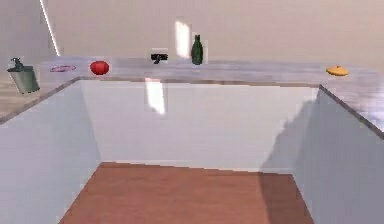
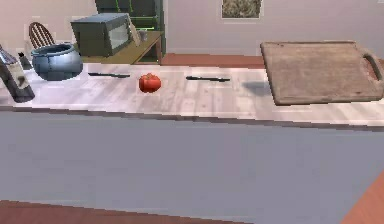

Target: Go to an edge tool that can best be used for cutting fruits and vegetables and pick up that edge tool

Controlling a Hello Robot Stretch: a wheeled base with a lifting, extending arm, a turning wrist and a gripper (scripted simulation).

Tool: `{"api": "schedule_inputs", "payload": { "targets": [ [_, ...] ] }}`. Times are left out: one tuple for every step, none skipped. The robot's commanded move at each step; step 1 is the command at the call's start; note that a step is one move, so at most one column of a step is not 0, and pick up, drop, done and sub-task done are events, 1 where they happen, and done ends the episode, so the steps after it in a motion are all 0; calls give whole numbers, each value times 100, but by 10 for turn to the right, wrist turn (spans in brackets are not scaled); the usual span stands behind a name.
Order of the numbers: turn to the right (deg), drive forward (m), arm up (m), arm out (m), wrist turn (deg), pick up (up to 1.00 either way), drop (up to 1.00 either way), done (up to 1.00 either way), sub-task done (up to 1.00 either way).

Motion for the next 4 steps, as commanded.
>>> {"api": "schedule_inputs", "payload": {
  "targets": [
    [30,0,0,0,0,0,0,0,0],
    [0,85,0,0,0,0,0,0,0],
    [-450,0,0,0,0,0,0,0,0],
    [-450,0,0,0,0,0,0,0,0]
  ]
}}
